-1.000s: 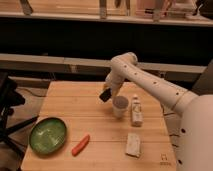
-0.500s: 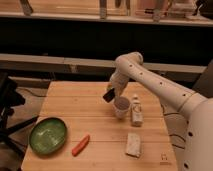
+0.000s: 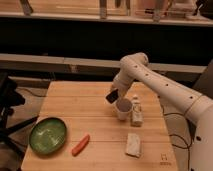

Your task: Place the eraser in the ceramic cup

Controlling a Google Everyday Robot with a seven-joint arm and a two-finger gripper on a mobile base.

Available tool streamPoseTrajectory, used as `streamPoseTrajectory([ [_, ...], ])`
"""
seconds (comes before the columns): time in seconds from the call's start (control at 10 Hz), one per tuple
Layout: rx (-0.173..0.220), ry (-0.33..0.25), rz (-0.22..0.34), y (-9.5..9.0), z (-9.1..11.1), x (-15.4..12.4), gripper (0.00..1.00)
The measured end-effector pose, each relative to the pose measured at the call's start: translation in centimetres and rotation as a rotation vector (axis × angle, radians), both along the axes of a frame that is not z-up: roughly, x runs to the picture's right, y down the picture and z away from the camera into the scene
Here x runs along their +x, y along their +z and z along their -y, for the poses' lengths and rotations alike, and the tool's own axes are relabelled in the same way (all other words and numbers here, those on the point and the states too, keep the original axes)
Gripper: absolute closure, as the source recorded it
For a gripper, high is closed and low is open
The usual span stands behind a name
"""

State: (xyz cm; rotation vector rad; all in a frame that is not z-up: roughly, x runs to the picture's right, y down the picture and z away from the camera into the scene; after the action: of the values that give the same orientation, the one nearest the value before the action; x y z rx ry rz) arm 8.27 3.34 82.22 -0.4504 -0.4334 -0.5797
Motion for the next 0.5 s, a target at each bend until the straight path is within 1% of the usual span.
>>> streamPoseTrajectory([
  [0.3, -0.007, 0.021, -0.008, -0.3, -0.2, 1.0, 1.0],
  [0.5, -0.02, 0.03, -0.016, -0.7, -0.6, 2.1, 1.0],
])
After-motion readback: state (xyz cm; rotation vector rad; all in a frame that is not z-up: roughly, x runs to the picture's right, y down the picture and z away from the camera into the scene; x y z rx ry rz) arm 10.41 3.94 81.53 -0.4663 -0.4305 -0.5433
